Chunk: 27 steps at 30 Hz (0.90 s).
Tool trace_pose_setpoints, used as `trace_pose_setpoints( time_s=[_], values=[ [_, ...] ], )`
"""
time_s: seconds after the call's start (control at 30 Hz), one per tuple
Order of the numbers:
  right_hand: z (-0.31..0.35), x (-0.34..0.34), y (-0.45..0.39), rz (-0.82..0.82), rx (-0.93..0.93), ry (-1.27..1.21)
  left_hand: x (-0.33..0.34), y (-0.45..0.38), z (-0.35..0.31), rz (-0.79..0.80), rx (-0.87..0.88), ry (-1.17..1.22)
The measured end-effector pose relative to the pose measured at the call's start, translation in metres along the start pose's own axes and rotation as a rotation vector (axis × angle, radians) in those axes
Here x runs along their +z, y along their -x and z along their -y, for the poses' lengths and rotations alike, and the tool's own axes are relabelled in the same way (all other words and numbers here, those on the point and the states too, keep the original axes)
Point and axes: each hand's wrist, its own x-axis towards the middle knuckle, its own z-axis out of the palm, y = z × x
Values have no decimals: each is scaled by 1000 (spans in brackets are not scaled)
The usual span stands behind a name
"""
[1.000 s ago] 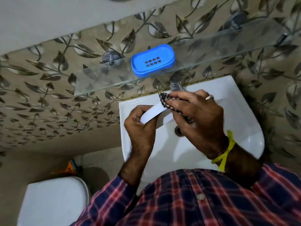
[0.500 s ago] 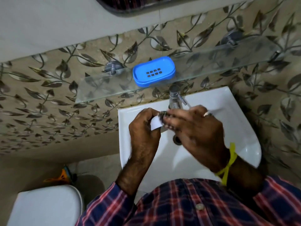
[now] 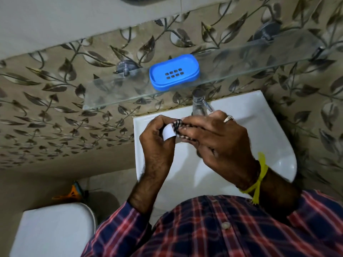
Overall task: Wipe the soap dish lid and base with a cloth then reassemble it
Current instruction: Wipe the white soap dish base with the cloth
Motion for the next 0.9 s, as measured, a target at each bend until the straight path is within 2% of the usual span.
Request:
trace_pose_setpoints(
  time_s=[0.07, 0.17, 0.3, 0.43, 0.57, 0.7, 0.8, 0.9],
  values=[
    [-6, -1, 1, -35, 29, -21, -1, 2, -2, 11, 32, -22],
    [-10, 5, -4, -67, 114, -73, 3, 5, -6, 16, -15, 7],
    [-4, 5, 5, -22, -37, -27, -3, 3, -2, -14, -12, 76],
    [-11, 5, -4, -82, 53, -81, -1, 6, -6, -45, -53, 105],
    [0, 6, 2, -13, -65, -60, -6, 3, -3, -92, -97, 228],
    [-4, 7, -9, -47, 43, -99, -7, 2, -1, -122, -149, 255],
    [0, 11, -14, 3, 3, -27, -8, 0, 2, -149, -202, 313],
    [-4, 12, -14, -61, 34, 8, -8, 0, 0, -130, -172, 263]
  ],
)
